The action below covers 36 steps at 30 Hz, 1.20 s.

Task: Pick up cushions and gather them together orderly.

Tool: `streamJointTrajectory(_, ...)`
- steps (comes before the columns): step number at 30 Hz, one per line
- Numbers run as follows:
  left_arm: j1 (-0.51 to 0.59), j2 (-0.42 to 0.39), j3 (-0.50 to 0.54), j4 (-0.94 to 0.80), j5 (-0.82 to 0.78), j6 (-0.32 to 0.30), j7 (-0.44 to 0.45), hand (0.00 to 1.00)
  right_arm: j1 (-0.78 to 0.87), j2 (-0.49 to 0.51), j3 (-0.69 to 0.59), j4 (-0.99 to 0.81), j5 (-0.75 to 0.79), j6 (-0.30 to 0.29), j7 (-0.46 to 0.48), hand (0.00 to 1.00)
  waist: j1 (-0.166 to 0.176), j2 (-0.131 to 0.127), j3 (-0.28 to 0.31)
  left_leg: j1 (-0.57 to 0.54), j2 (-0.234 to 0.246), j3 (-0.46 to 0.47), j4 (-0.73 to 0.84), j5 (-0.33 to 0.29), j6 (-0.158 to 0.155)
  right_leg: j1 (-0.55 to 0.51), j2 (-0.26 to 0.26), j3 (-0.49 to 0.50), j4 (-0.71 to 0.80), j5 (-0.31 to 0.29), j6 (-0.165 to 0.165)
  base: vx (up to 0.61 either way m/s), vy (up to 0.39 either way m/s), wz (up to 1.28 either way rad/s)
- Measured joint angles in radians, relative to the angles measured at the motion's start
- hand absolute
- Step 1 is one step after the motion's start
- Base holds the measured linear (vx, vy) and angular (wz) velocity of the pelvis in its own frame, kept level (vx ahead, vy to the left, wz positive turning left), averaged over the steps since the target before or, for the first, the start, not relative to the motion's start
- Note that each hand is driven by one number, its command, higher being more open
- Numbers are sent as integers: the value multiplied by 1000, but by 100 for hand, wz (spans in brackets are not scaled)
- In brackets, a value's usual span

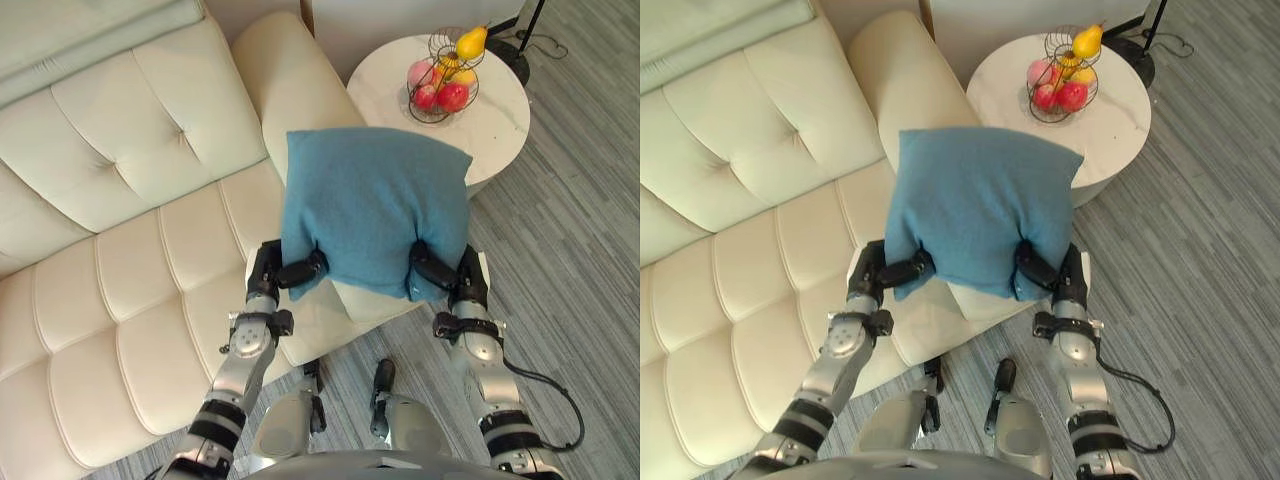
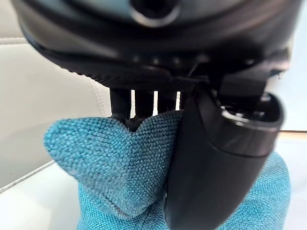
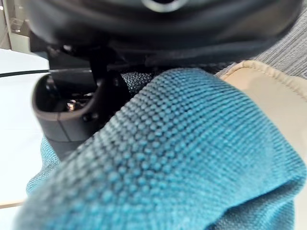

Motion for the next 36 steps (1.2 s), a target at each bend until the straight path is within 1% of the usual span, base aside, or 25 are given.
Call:
streamJointTrajectory(5,128,-5,-20,-92,0,1,-15,0,125,22,-2,-56,-22,4,19,0,1,5,-53,62,1,-1,-17,-5,-7,55,5,31,-9,0,0,17,-2,1)
streamJointTrajectory(7,147,-5,-20,-98,0,1,-19,0,140,34,-2,-56,-41,11,22,0,1,5,-69,77,1,6,-17,-7,-8,66,1,36,-5,-2,2,-15,12,-10)
streamJointTrajectory(10,159,-14,-29,-112,0,5,-21,0,163,38,-6,-58,-46,21,21,0,-3,2,-69,92,-9,-8,26,-35,-5,59,-32,24,112,-61,23,-58,5,17)
streamJointTrajectory(12,160,-24,-46,-115,0,5,-25,0,189,38,-13,-58,-47,38,17,0,-5,2,-70,71,-13,-51,129,-96,5,33,-56,44,284,-100,40,-117,-2,49)
streamJointTrajectory(13,160,-23,-48,-117,0,5,-25,0,192,38,-13,-58,-47,38,16,0,-6,2,-71,69,-13,-60,138,-98,8,32,-56,55,299,-101,41,-91,-2,62)
streamJointTrajectory(14,161,-22,-51,-126,0,5,-25,0,197,41,-13,-63,-48,38,13,0,-5,-4,-77,57,-16,-91,145,-96,14,17,-53,109,352,-119,57,-85,-19,79)
streamJointTrajectory(15,161,-20,-50,-135,-2,4,-25,0,198,46,-16,-77,-56,38,8,0,-6,-18,-85,35,-26,-111,146,-81,28,-10,-54,161,415,-150,54,-56,-42,100)
streamJointTrajectory(16,165,-20,-50,-143,-6,5,-25,0,199,50,-20,-89,-71,38,4,0,-4,-29,-94,19,-37,-134,146,-63,34,-13,-52,183,412,-167,52,-38,-86,96)
streamJointTrajectory(17,174,-21,-50,-158,-7,4,-25,0,199,52,-19,-109,-82,38,1,0,3,-36,-109,-17,-45,-158,149,-39,18,-5,-44,191,348,-177,49,1,-84,71)
streamJointTrajectory(18,178,-22,-50,-168,-8,4,-25,0,197,48,-19,-122,-87,38,0,0,12,-34,-112,-37,-45,-165,153,-26,14,8,-38,187,295,-178,47,-26,-121,62)
streamJointTrajectory(20,194,-31,-51,-189,-8,4,-24,0,195,33,-19,-156,-86,38,-4,0,37,-7,-118,-104,-18,-226,170,5,-11,41,11,134,159,-141,30,-76,-104,59)
streamJointTrajectory(21,198,-31,-51,-189,-8,4,-24,0,196,34,-19,-156,-86,39,-5,0,41,-6,-118,-104,-16,-238,168,11,-19,48,17,125,151,-138,27,-99,-90,67)
streamJointTrajectory(22,212,-31,-51,-189,-9,4,-24,0,202,38,-17,-156,-86,40,-5,0,54,-7,-118,-103,-9,-264,165,28,-37,66,30,90,147,-136,19,-116,-107,71)
streamJointTrajectory(23,222,-31,-53,-191,-9,4,-24,0,199,38,-19,-156,-87,40,-5,0,53,-4,-117,-113,-6,-251,161,65,-58,71,35,55,154,-139,9,-183,-112,107)
streamJointTrajectory(24,223,-31,-58,-192,-11,5,-25,0,196,38,-22,-156,-96,40,-14,0,52,-4,-118,-124,-6,-217,119,136,-109,66,24,12,156,-134,-9,-213,-66,89)
streamJointTrajectory(25,222,-32,-59,-194,-12,4,-25,0,193,39,-25,-156,-97,40,-16,0,52,-8,-117,-131,-2,-181,127,98,-115,63,17,-9,149,-130,-18,-187,-29,89)
streamJointTrajectory(26,221,-32,-64,-196,-18,4,-25,0,188,41,-33,-157,-97,41,-20,0,49,-6,-118,-166,22,-83,233,6,-63,58,15,-42,143,-120,-23,-118,-16,71)
streamJointTrajectory(27,219,-34,-69,-197,-19,4,-26,0,188,42,-35,-157,-96,41,-27,0,47,-7,-117,-185,39,-27,334,-63,-15,57,6,-69,142,-114,-23,-72,-19,87)
streamJointTrajectory(28,219,-38,-75,-197,-20,4,-26,0,189,42,-40,-157,-95,42,-32,0,41,-10,-115,-189,62,18,431,-131,1,57,-10,-94,147,-111,-24,-64,15,88)
streamJointTrajectory(30,218,-45,-79,-197,-25,4,-28,0,188,41,-49,-158,-95,42,-34,0,22,-9,-118,-161,122,73,541,-206,-8,58,-36,-141,150,-103,-13,-51,88,78)
streamJointTrajectory(31,215,-45,-85,-197,-34,4,-29,0,188,41,-55,-158,-95,42,-35,0,17,-5,-120,-134,153,94,552,-232,-12,58,-48,-158,151,-97,-5,-48,264,80)
streamJointTrajectory(32,212,-45,-107,-195,-40,4,-29,0,189,43,-79,-158,-95,43,-35,0,8,9,-129,-78,186,105,494,-252,-32,60,-67,-191,151,-88,13,-42,312,78)
streamJointTrajectory(33,209,-48,-121,-190,-41,4,-29,0,189,43,-95,-158,-95,44,-35,0,4,18,-135,-55,172,99,439,-258,-54,61,-77,-205,147,-79,30,-26,311,74)
streamJointTrajectory(34,200,-45,-130,-183,-41,4,-29,0,189,51,-109,-158,-95,45,-35,0,2,16,-136,-49,154,95,413,-258,-62,69,-87,-217,138,-70,44,-29,280,62)
streamJointTrajectory(36,188,-32,-142,-146,-49,4,-29,0,195,94,-132,-157,-95,55,-36,0,0,-18,-156,-37,75,76,367,-238,-39,97,-137,-246,94,-41,90,-2,336,60)
